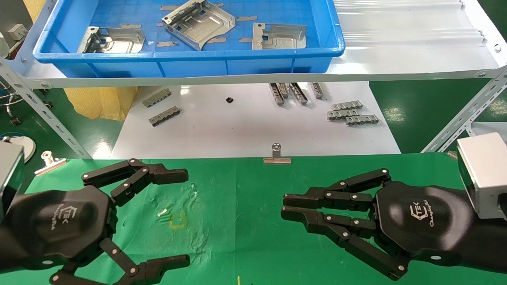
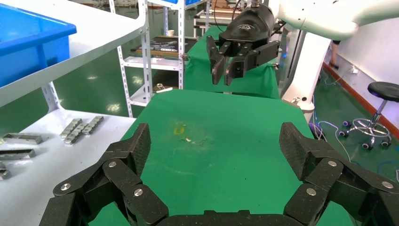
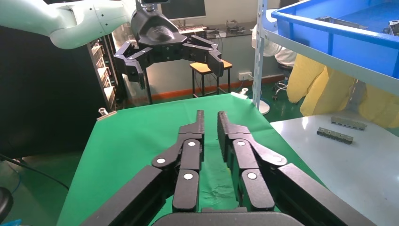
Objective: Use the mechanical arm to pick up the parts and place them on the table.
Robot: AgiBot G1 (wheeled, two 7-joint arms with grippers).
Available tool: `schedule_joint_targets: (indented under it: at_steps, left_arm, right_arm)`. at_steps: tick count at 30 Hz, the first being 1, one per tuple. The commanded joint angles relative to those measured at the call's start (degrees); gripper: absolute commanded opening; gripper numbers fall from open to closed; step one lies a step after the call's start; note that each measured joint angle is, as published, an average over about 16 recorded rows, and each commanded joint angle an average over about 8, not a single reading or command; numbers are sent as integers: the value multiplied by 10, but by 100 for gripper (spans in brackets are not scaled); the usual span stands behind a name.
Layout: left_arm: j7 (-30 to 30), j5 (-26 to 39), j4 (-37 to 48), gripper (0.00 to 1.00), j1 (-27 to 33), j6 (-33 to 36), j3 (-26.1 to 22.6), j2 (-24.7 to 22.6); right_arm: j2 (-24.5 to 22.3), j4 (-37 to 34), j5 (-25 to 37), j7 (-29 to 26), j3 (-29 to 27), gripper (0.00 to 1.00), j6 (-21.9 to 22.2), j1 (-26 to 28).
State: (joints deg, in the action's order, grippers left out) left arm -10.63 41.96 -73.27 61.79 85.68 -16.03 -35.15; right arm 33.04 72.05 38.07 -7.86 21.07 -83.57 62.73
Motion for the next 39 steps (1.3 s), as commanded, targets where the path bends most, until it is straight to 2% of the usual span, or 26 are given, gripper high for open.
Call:
schedule_joint_targets:
  at_steps: [1,13,17,24,30,32,33,36,39]
  left_arm:
    - [0,0,0,100,0,0,0,0]
    - [0,0,-1,100,2,0,0,0]
    - [-4,6,1,100,27,-2,-1,-5]
    - [-15,62,50,100,150,-22,-15,-41]
    - [-4,139,167,100,283,-28,-51,-106]
    - [3,170,223,100,332,-31,-67,-134]
    - [7,186,252,100,355,-35,-75,-148]
    - [24,232,347,100,421,-67,-95,-193]
    - [42,274,438,100,472,-127,-111,-238]
  right_arm:
    - [0,0,0,0,0,0,0,0]
    - [0,0,0,0,0,0,0,0]
    - [0,0,0,0,0,0,0,0]
    - [0,0,0,0,0,0,0,0]
    - [0,0,0,0,0,0,0,0]
    - [0,0,0,0,0,8,0,0]
    - [0,0,0,0,0,17,0,0]
    - [0,0,0,0,0,55,0,0]
    - [0,0,0,0,0,90,0,0]
